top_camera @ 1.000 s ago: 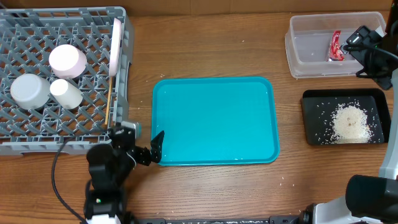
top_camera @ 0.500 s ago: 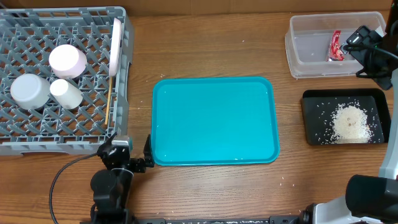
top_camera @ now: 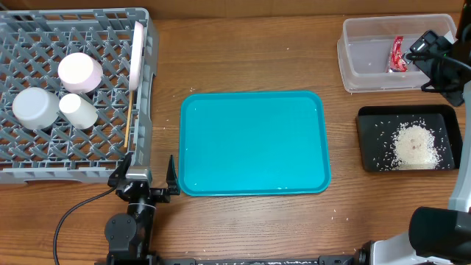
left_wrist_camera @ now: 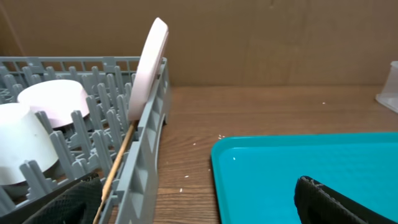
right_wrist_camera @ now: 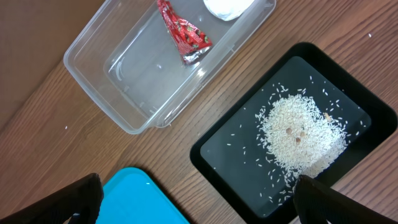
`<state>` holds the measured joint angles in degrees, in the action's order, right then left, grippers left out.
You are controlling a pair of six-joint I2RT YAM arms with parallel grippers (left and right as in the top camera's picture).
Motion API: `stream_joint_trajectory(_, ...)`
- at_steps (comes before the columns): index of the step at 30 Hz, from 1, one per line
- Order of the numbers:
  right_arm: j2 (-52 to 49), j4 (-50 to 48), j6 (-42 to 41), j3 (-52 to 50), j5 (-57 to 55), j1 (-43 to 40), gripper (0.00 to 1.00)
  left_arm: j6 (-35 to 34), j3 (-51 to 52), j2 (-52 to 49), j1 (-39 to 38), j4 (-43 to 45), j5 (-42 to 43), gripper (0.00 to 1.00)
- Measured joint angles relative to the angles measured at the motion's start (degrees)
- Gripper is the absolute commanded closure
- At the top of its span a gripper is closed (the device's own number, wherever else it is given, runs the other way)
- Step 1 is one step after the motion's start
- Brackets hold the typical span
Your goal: Sort waste into correct bins and load items into the dishwasher
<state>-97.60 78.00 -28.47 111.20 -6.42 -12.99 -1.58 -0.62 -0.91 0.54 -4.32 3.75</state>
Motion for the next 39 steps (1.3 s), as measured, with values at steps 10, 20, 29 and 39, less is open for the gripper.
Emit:
stream_joint_trajectory(10,0.0,0.0,0.0,0.0,0.0,0.0,0.00,0.0,0.0,0.0,-0.9,0.0,-0.2,0.00)
stream_joint_trajectory(20,0.0,0.0,0.0,0.0,0.0,0.0,0.00,0.0,0.0,0.0,-0.9,0.0,-0.2,0.00)
stream_joint_trajectory(29,0.0,0.0,0.0,0.0,0.0,0.0,0.00,0.0,0.0,0.0,-0.9,0.0,-0.2,0.00)
stream_joint_trajectory(39,0.0,0.0,0.0,0.0,0.0,0.0,0.00,0.0,0.0,0.0,-0.9,0.0,-0.2,0.00)
